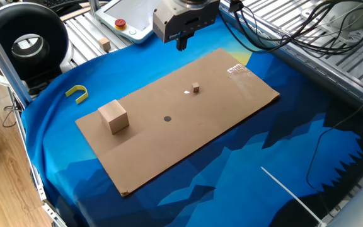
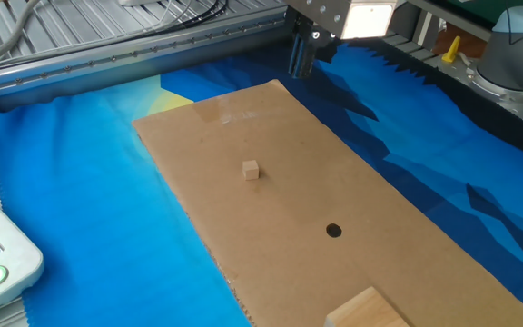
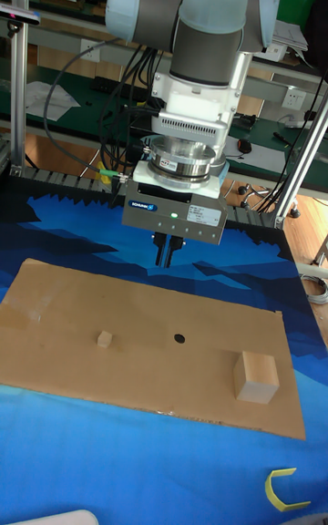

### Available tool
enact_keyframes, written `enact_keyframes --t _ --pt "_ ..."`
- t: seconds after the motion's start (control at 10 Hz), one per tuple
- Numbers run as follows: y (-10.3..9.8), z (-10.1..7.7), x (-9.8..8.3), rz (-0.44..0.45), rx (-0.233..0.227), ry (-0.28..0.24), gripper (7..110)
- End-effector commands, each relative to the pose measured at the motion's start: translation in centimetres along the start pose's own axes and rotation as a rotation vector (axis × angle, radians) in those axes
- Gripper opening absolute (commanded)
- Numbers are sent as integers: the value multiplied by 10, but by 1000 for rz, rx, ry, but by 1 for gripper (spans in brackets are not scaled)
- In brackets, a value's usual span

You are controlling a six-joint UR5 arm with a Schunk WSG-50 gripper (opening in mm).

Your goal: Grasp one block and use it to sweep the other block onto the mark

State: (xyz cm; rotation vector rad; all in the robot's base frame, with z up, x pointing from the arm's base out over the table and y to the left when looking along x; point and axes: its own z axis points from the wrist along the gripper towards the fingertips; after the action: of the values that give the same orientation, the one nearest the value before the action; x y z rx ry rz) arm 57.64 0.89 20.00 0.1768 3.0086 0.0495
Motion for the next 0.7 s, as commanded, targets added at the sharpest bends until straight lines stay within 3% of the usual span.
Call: enact_keyframes --t 0.0,0.6 --pt "4 -2 -1 1 -17 -3 7" --pt "4 -2 -2 1 -19 -7 7"
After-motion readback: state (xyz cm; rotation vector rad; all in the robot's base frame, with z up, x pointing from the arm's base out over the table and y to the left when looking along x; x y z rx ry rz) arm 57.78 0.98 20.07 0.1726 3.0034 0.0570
